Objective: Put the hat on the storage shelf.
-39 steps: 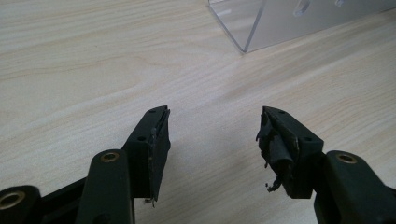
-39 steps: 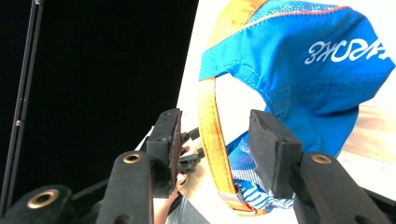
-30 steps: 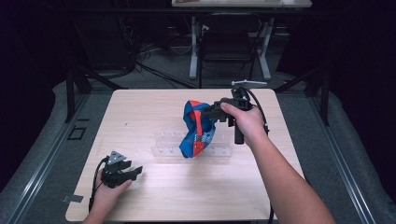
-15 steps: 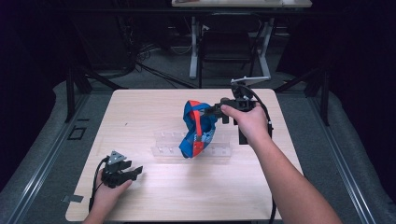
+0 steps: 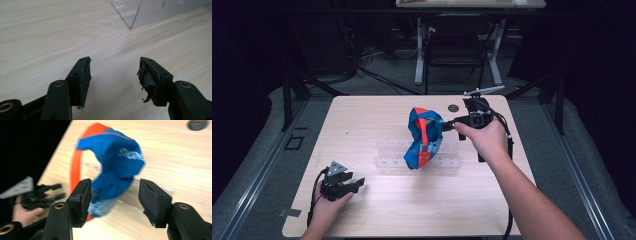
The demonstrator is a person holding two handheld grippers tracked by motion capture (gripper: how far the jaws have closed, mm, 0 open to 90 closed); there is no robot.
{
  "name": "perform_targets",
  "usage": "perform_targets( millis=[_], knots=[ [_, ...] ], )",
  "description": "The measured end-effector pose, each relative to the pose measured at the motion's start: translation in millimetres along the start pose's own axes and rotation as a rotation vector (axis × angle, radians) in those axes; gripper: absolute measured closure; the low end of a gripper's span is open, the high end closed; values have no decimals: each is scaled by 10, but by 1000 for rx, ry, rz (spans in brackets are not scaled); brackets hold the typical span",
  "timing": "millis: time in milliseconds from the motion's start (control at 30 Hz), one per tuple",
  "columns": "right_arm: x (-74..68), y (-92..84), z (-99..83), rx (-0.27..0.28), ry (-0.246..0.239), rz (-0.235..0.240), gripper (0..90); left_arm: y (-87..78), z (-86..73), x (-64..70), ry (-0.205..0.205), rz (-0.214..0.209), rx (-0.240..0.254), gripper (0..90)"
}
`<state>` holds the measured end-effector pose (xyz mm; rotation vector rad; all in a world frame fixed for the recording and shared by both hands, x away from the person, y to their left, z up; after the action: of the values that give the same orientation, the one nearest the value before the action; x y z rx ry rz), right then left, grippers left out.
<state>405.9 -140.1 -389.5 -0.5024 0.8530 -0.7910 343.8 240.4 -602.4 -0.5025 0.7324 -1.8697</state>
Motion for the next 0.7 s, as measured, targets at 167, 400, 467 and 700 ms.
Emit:
perform_targets(
  millis=[167, 400, 467, 700],
  knots=[
    [117, -2, -110, -6, -34, -67, 400, -1, 0, 0, 0, 0, 0, 431],
    [276, 28, -313, -11, -5, -60, 394, -1, 1, -4, 1, 3, 0, 431],
    [332, 45, -404, -21, -12, -71, 392, -2, 1, -3, 1, 1, 1, 431],
    [448, 65, -608, -28, 12, -54, 392, -1, 0, 2, 2, 0, -1, 431]
  ],
)
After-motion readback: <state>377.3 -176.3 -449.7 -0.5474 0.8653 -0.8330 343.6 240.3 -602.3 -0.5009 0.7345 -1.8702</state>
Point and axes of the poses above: each handheld gripper's, and its own axes: y roughly forward along the jaws, z roughly out of its top, x roughly to its right, the point moved 4 cm from there along y, roughly forward along the jaws, and after that the axes turned 6 degrees about z, right-handed, at the moved point
